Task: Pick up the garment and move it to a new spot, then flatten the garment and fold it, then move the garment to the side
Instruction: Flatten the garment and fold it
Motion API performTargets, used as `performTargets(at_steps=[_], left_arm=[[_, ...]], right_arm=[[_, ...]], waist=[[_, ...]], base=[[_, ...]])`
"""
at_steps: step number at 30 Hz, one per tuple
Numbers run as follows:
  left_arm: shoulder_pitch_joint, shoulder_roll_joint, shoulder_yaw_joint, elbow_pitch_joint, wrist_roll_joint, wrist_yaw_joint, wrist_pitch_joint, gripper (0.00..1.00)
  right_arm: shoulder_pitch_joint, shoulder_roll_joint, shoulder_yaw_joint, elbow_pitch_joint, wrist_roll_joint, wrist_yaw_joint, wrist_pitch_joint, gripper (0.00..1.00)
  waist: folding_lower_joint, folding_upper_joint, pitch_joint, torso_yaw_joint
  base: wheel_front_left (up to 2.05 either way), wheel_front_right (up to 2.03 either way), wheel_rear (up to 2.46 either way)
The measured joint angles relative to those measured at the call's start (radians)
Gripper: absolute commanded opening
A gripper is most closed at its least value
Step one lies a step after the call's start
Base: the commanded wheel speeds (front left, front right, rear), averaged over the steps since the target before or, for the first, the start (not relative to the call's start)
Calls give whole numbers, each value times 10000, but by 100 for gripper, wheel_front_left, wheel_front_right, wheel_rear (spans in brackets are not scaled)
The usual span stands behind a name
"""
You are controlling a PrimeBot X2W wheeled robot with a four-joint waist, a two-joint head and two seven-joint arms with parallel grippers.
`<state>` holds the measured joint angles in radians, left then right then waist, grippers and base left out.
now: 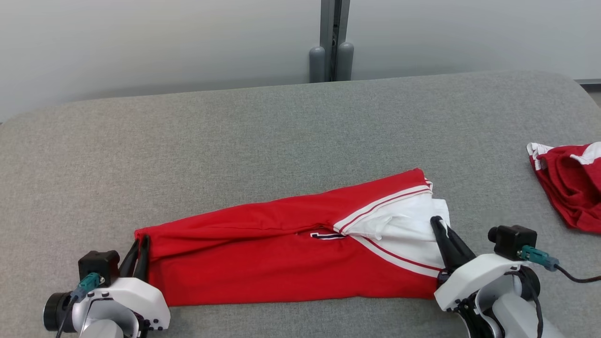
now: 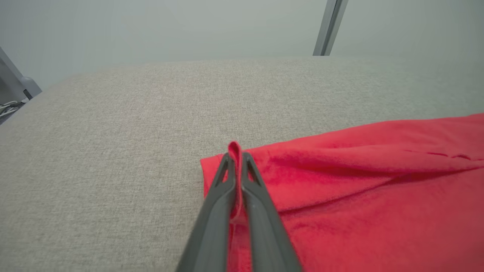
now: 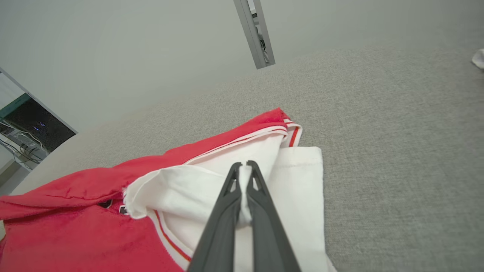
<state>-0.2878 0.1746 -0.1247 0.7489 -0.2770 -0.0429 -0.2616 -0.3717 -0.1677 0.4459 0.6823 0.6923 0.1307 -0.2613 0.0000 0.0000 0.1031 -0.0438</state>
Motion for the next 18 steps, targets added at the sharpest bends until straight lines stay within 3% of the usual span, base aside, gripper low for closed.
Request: performTargets(at_steps=[1,2,3,4,5,14,18], left_arm=[[87,-40,65,-79,73,46,0,4],[190,-88,146,-194,151,167,0,49],[190,-88,146,-194,151,167,0,95],[280,-132,242,-293,251,265,0,100],[507,-244,418,-614,451,472,0,100],[1988,-803,1417,-2387,1158,1457,-2,100],[2392,-1055,1521,-2694,1264,1446,-2,100]], right_arm=[[41,67,-52,121,-2,0,-2,0],[85,107,-77,265,-75,0,0,0],[85,107,-77,265,-75,0,0,17],[126,144,-125,385,-174,0,0,73],[142,240,-451,428,-257,2,-2,100],[289,414,-1758,295,-1269,0,-2,100],[190,481,-2196,802,-1914,0,-2,100]], waist=[[0,0,-21,-10],[0,0,-41,-14],[0,0,-41,-14],[0,0,-64,-12],[0,0,-107,2],[0,0,-197,217],[0,0,-121,459]], base=[[0,0,0],[0,0,0],[0,0,0],[0,0,0],[0,0,0],[0,0,0],[0,0,0]])
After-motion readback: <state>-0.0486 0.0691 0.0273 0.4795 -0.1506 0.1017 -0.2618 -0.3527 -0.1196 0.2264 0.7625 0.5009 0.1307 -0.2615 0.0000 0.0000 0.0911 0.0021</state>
